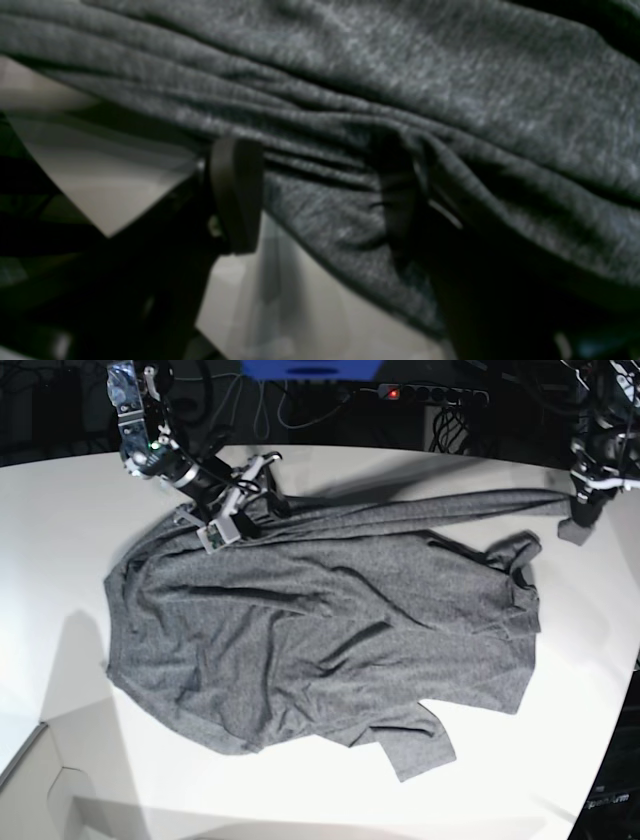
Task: Layout the t-shirt on the table in an organized manner, then fold the t-shirt properly
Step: 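Lift the sleeve with the left gripper and pull it away from the right gripper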
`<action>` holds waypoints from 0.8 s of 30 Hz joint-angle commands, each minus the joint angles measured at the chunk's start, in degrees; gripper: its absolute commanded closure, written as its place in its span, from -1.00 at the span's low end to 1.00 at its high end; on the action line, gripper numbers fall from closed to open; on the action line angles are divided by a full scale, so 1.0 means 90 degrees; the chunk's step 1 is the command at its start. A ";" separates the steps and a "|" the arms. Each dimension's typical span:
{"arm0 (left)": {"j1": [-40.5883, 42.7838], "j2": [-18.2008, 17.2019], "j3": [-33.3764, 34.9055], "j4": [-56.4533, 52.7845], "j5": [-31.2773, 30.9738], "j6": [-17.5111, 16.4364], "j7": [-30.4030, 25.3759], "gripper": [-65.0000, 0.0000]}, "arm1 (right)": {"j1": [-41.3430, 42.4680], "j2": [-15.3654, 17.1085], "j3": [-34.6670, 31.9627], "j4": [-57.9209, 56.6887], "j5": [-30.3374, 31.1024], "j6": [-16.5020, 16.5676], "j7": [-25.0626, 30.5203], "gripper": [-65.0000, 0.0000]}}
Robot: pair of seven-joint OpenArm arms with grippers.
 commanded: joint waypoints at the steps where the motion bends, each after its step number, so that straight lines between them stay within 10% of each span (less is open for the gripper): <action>1: 0.0047 -0.0100 -0.0054 0.0022 -0.0097 0.0023 -0.0195 1.00 | 0.0005 0.0041 0.0028 0.0030 -0.0101 -0.0075 -0.0148 -0.15; 10: -0.0011 -0.0158 0.0229 -0.0340 -0.0097 0.0033 -0.0195 0.99 | 0.0005 0.0051 0.0028 0.0021 -0.0101 -0.0075 -0.0148 -0.15; 18: -0.0978 -0.0158 0.0434 -0.1170 0.0548 0.0638 -0.0195 0.34 | 0.0005 0.0041 0.0028 0.0050 -0.0091 -0.0075 -0.0148 -0.16; 24: -0.1066 -0.0168 0.0386 -0.1082 0.0606 0.0697 -0.0195 0.27 | -0.0054 0.0081 0.0087 0.0196 -0.0091 -0.0075 -0.0138 -0.16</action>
